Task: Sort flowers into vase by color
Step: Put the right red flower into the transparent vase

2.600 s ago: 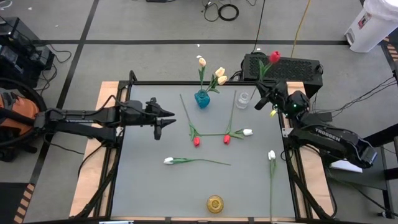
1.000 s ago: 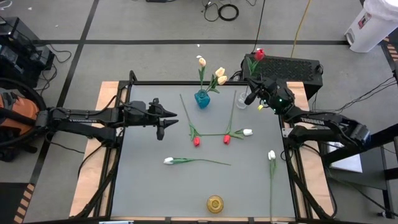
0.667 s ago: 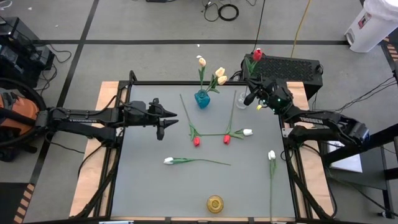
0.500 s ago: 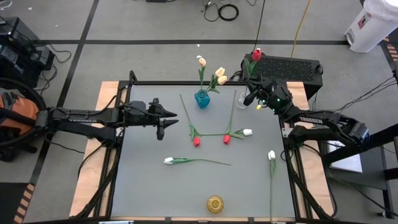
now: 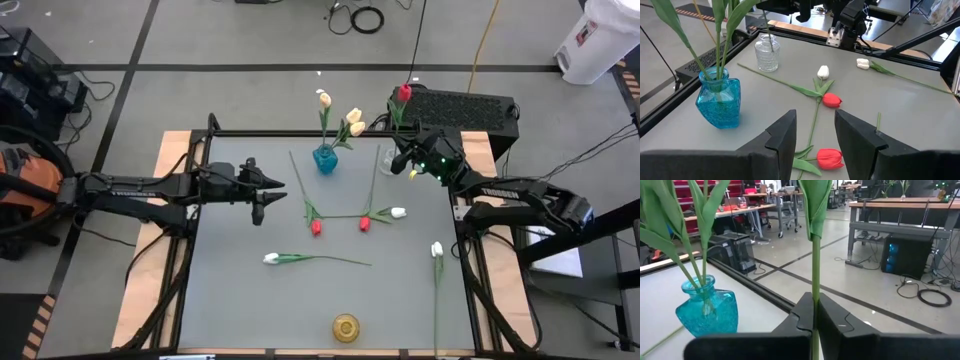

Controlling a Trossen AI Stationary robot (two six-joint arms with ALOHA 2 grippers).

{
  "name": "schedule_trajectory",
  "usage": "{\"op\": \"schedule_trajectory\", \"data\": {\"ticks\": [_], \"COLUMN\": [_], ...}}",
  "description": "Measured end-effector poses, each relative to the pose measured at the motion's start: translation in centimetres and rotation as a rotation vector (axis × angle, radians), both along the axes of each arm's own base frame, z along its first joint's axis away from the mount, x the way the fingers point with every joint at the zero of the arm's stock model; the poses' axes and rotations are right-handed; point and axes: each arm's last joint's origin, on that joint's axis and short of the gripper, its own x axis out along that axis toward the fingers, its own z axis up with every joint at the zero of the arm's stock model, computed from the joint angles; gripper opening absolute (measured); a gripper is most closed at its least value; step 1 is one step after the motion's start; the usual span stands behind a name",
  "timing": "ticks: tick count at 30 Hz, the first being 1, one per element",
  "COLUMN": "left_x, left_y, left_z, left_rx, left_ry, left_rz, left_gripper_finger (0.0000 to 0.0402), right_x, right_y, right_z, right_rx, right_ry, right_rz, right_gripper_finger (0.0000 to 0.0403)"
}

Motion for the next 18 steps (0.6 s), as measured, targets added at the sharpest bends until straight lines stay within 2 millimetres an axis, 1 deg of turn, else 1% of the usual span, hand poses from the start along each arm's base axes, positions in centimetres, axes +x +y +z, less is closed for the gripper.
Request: {"op": "schedule_trajectory", "data": {"ticks": [10, 18], "left_x": [0.0, 0.0], "left_y": [0.0, 0.0], "left_z": [0.0, 0.0], "left_rx": [-0.005, -0.005], "left_ry": [-0.001, -0.001], "left_rz": [0.002, 0.001], "left_gripper_finger": [0.0141, 0.0141], "right_x": [0.08, 0.02], "right_y": [0.12, 0.16], "right_z": [-0.2, -0.67], "right_rx": [0.027, 0.061], "right_ry": [0.002, 0.039], "right_rz": [0.006, 0.006], "right_gripper_finger": [0.0004, 0.0004]}}
